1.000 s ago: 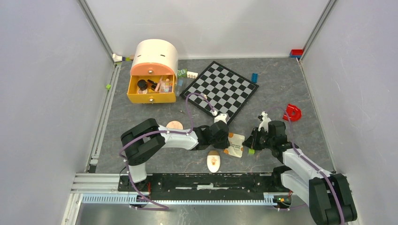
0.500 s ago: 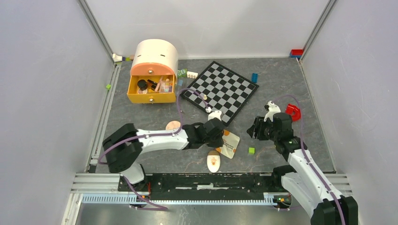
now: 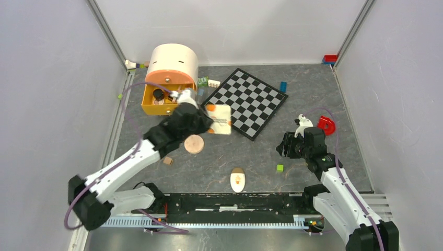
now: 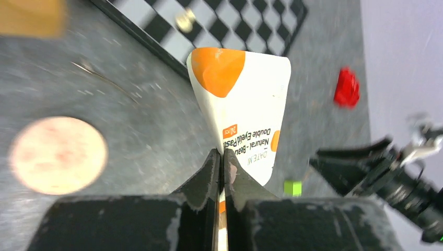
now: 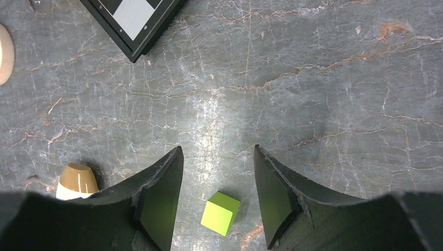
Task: Organize the makeup
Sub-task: Place the makeup in the drawer.
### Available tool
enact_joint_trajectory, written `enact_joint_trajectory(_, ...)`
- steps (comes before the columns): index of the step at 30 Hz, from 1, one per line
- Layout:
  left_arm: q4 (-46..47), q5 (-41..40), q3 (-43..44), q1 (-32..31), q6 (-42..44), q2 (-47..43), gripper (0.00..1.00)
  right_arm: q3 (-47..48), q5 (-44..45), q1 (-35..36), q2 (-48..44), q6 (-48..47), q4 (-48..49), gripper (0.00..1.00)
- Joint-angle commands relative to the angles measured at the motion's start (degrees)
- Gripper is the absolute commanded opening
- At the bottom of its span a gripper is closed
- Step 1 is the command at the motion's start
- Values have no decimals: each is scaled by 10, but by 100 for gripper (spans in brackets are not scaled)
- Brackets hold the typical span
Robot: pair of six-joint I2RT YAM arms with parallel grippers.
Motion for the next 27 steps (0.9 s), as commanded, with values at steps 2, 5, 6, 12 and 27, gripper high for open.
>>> enact_joint_trajectory(2,-96,-64,40,106,15,-99,2,8,-8,1,-5,6,14,59)
enact_joint_trajectory(5,-149,-97,85,158,2,-92,2,6,-11,1,-6,9,16,59)
enact_joint_trajectory(6,-169,-105,103,173,-8,-85,2,6,-12,1,-7,9,16,59)
enact_joint_trajectory(12,-208,-147,152,224,-69,-68,3,6,-12,1,-13,8,7,59)
enact_joint_trajectory(27,-315,-230,256,283,-253,43,11,-5,-20,1,-22,8,0,60)
